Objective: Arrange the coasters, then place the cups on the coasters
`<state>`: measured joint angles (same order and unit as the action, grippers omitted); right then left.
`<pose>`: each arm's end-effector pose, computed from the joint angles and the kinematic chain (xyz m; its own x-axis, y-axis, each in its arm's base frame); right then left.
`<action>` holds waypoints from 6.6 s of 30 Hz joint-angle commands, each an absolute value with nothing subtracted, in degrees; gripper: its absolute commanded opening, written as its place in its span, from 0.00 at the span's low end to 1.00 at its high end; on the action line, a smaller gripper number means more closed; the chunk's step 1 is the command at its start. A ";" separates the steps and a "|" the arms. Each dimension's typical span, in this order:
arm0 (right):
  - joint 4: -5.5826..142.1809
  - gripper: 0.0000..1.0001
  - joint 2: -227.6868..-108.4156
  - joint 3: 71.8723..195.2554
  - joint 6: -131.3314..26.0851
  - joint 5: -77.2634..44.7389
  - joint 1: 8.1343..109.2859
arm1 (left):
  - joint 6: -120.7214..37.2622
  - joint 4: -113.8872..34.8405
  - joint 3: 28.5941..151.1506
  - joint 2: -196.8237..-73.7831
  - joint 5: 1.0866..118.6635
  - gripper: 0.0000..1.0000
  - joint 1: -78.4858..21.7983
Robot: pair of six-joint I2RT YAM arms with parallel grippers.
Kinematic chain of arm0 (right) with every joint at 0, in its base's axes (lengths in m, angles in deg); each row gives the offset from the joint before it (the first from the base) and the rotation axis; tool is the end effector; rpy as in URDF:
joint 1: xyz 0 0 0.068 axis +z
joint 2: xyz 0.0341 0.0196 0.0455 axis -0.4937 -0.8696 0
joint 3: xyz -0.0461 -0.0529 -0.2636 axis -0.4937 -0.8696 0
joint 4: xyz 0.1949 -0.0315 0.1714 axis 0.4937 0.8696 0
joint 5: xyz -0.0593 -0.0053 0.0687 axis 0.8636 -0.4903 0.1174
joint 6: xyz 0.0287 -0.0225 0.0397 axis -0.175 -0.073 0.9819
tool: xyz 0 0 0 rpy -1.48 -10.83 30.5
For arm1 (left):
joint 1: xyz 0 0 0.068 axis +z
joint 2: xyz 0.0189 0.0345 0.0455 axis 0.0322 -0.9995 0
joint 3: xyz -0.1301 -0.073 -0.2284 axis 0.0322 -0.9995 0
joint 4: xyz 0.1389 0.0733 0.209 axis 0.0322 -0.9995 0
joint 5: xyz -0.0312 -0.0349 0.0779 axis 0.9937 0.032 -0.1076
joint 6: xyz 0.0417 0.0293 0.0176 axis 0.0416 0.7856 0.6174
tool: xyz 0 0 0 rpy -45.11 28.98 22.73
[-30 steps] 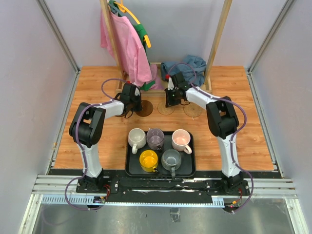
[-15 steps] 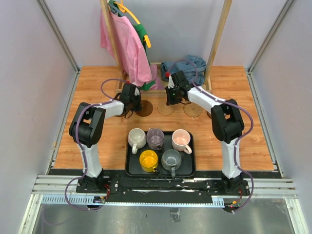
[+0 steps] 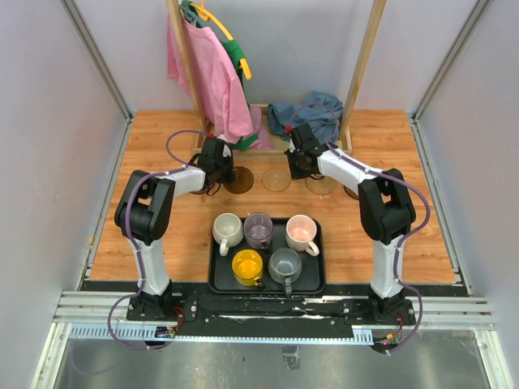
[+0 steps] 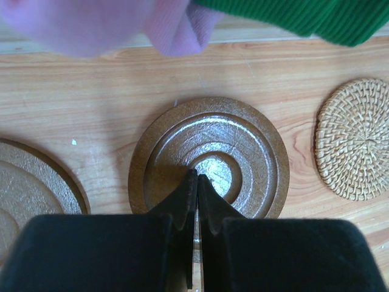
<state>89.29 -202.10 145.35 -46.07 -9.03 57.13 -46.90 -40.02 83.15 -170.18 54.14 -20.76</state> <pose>0.3975 0.2076 0.2087 -0.7618 -0.1366 -0.6333 -0.2985 0.9416 0.1560 0.3849 -0.1335 0.1559 -0.7226 -0.0567 -0.6890 0.1525 0.9590 -0.2389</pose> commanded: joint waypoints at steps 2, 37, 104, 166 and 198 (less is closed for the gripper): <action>89.78 0.03 -200.85 142.50 -45.13 -4.85 54.10 | -47.41 -33.70 82.70 -167.81 56.31 0.05 -20.53; 89.45 0.02 -204.99 140.04 -43.80 -8.04 47.68 | -49.40 -28.92 66.46 -149.33 53.95 0.06 -20.48; 89.54 0.05 -187.18 127.25 -43.61 4.46 36.97 | -48.10 -25.89 61.92 -146.86 54.52 0.06 -20.49; 92.68 0.03 -203.69 137.16 -40.93 -3.28 39.76 | -49.82 -26.52 60.12 -145.83 55.66 0.06 -20.56; 94.56 0.03 -200.78 130.26 -37.98 2.12 36.35 | -50.10 -26.75 59.38 -145.68 55.43 0.06 -20.50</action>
<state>88.02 -198.82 133.76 -38.38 -0.50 37.40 -49.96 -27.19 60.09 -147.20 56.13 -20.72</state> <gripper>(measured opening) 0.028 0.062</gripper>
